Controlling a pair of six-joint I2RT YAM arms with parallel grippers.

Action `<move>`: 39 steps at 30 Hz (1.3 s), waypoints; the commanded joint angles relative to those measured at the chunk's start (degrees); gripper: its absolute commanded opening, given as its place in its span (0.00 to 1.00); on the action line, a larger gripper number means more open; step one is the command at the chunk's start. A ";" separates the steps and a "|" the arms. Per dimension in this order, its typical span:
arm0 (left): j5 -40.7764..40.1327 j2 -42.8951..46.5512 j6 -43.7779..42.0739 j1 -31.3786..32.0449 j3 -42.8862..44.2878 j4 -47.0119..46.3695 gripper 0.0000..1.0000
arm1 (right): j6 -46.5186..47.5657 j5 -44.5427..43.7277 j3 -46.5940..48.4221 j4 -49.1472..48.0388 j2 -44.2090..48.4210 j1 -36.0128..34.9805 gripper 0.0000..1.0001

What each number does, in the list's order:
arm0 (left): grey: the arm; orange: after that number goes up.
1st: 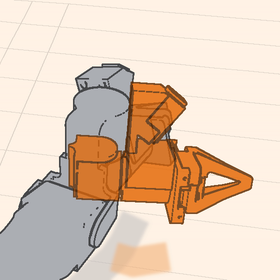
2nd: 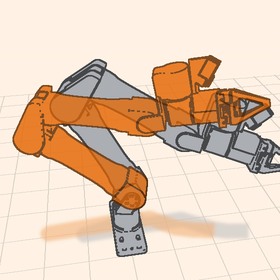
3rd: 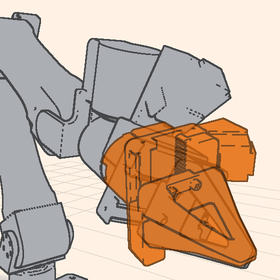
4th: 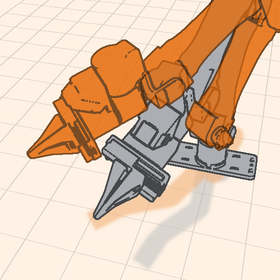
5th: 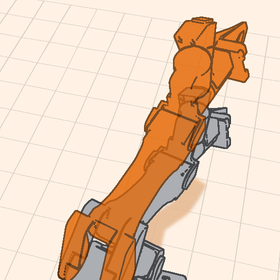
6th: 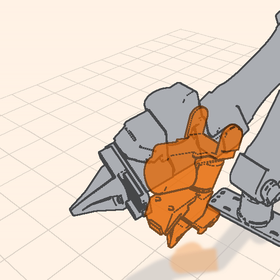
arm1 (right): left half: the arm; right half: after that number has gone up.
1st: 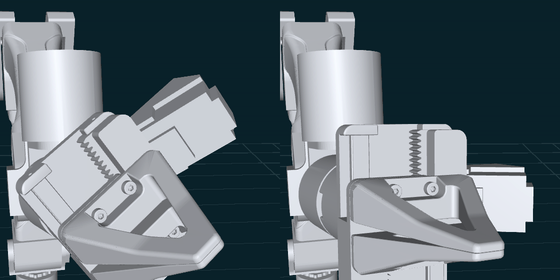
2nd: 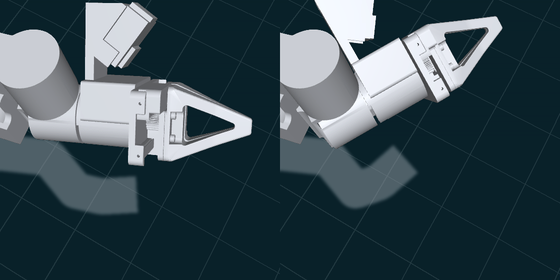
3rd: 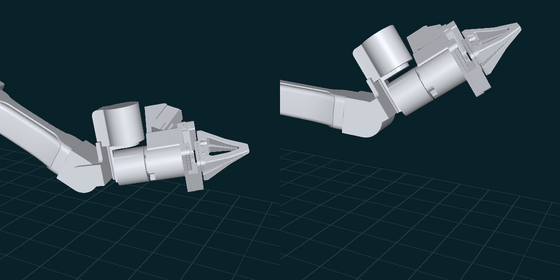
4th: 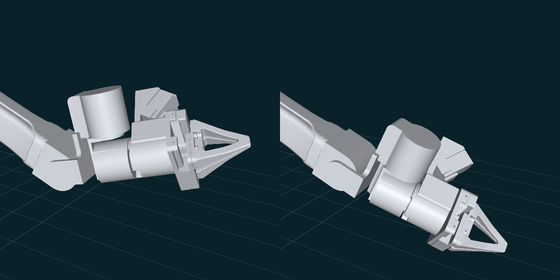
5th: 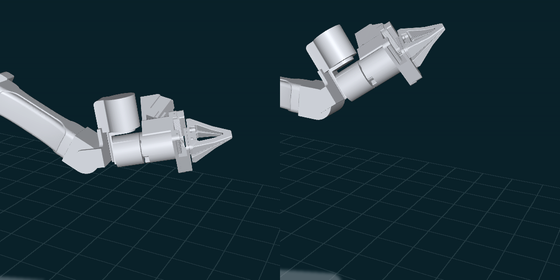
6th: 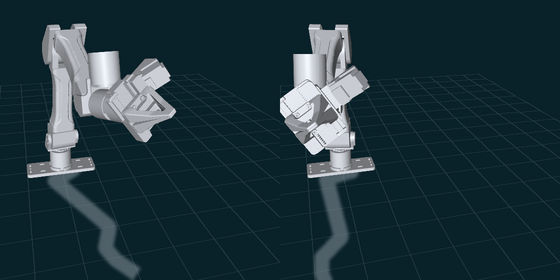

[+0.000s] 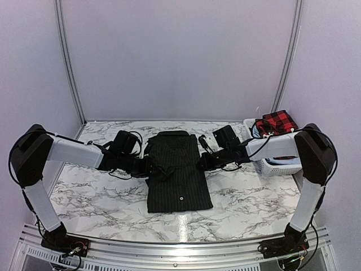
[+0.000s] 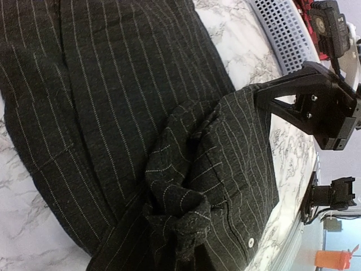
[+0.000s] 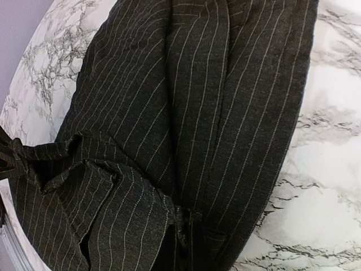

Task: Fold and stack the long sleeve shirts
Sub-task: Smooth out the 2/3-rectangle-folded shirt at the center of the board.

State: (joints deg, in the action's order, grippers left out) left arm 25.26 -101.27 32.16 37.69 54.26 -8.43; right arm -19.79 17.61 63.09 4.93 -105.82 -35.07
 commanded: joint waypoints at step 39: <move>-20.86 6.15 -0.96 -1.07 2.25 8.33 0.25 | 2.87 -18.18 11.38 9.22 0.50 -7.34 0.38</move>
State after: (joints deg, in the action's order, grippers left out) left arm 5.96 -96.49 32.47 35.31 55.55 -4.45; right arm -17.67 -0.30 71.50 12.38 -101.58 -40.77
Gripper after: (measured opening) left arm 0.255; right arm 0.385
